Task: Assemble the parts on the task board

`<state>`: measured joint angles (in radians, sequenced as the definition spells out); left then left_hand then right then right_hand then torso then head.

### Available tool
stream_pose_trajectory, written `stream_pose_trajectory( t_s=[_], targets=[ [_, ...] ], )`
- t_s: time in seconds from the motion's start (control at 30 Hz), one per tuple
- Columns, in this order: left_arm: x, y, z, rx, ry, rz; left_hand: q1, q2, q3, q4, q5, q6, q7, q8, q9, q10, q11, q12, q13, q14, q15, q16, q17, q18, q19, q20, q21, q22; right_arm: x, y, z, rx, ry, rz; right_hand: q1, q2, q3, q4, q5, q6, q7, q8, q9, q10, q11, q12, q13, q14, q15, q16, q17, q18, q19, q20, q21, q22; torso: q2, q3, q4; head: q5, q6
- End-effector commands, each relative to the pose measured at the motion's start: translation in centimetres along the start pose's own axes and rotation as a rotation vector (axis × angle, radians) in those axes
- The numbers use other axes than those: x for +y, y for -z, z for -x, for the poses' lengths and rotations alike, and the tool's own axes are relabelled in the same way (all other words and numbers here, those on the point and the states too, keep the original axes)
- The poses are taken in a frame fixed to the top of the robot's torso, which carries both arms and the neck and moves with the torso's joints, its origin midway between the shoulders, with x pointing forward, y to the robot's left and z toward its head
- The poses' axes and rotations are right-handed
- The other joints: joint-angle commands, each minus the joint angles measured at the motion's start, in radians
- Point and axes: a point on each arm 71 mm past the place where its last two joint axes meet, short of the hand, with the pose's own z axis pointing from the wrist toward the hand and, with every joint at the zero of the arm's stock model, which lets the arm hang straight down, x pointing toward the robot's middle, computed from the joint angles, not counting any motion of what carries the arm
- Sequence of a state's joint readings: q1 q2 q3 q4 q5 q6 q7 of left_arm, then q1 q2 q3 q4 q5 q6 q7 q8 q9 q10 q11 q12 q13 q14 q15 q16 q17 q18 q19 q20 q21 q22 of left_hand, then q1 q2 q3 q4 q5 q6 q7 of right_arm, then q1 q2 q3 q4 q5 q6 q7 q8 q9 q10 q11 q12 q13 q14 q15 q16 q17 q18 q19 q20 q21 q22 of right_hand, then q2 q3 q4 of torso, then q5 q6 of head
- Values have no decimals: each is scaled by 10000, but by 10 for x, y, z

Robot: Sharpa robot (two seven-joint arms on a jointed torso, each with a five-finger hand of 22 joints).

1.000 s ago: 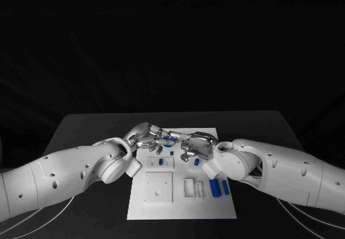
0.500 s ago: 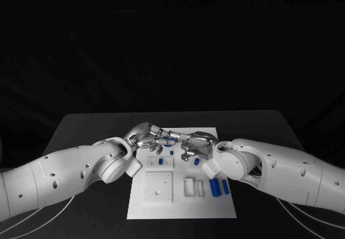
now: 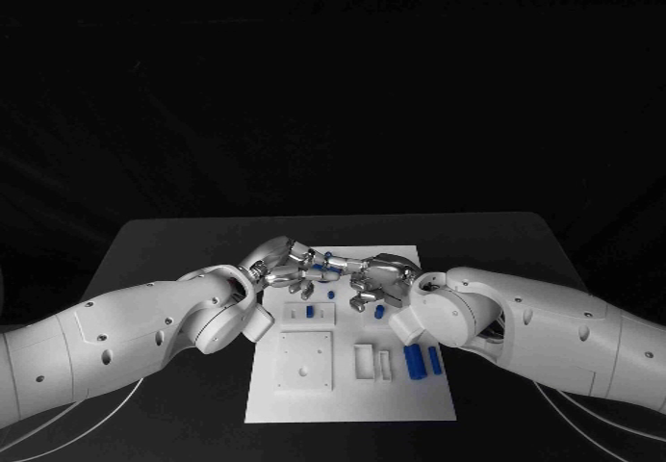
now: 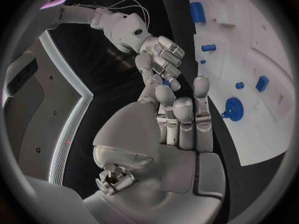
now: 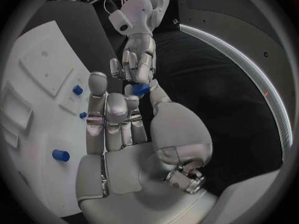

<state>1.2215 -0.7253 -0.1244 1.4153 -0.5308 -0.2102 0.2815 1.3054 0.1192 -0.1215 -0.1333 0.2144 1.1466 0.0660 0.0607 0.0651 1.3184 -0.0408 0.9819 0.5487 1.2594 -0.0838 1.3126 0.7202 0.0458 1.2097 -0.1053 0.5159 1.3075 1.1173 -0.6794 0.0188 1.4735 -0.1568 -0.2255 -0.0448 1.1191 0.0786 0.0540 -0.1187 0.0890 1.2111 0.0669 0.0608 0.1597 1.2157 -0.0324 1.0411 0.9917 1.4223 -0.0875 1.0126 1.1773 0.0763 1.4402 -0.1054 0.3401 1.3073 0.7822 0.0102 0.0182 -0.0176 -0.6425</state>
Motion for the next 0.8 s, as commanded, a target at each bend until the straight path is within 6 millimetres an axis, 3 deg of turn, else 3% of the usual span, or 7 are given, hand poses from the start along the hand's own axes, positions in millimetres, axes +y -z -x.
stream_pose_trajectory(
  t_s=[0.03, 0.37, 0.8],
  targets=[
    [1, 1, -2, 146, -61, 40, 17, 132, 86, 19, -33, 57, -30, 25, 21, -50, -2, -15, -14, -59, -16, -33, 5, 1, 8, 33, -60, 197, 2, 0, 3, -205, 172, 71, 22, -30, -21, -62, -44, 475, -382, 34, 20, 1, -88, -14, 18, 10, -57, -63, -3, -203, 2, -78, -8, 363, 0, 3, 2, -11, -10],
    [1, 0, -2, 148, -39, -19, 134, 539, 341, 73, 70, 326, -145, 27, 33, -43, -59, -45, -35, -77, -60, -53, -34, -34, -8, -5, -57, 201, 1, 1, 4, -360, 327, -77, 55, -19, -4, -104, -14, 481, -389, 31, 39, 14, -96, -33, 16, 22, -63, -67, -5, -206, 16, -84, 5, 365, 4, 5, -2, -19, -19],
    [0, -2, -4, 94, -25, -4, 271, 493, 600, -116, 71, 528, -200, 28, 41, 62, -74, -115, -77, -27, -90, -34, 8, -64, -5, -45, -31, 201, 1, 0, 0, -226, 366, -137, 22, -11, 1, -133, -10, 479, -389, 28, 58, 25, -97, -79, 10, 31, -67, -80, -7, -212, 20, -89, -28, 358, 0, 10, -9, -55, -30]
  ],
)
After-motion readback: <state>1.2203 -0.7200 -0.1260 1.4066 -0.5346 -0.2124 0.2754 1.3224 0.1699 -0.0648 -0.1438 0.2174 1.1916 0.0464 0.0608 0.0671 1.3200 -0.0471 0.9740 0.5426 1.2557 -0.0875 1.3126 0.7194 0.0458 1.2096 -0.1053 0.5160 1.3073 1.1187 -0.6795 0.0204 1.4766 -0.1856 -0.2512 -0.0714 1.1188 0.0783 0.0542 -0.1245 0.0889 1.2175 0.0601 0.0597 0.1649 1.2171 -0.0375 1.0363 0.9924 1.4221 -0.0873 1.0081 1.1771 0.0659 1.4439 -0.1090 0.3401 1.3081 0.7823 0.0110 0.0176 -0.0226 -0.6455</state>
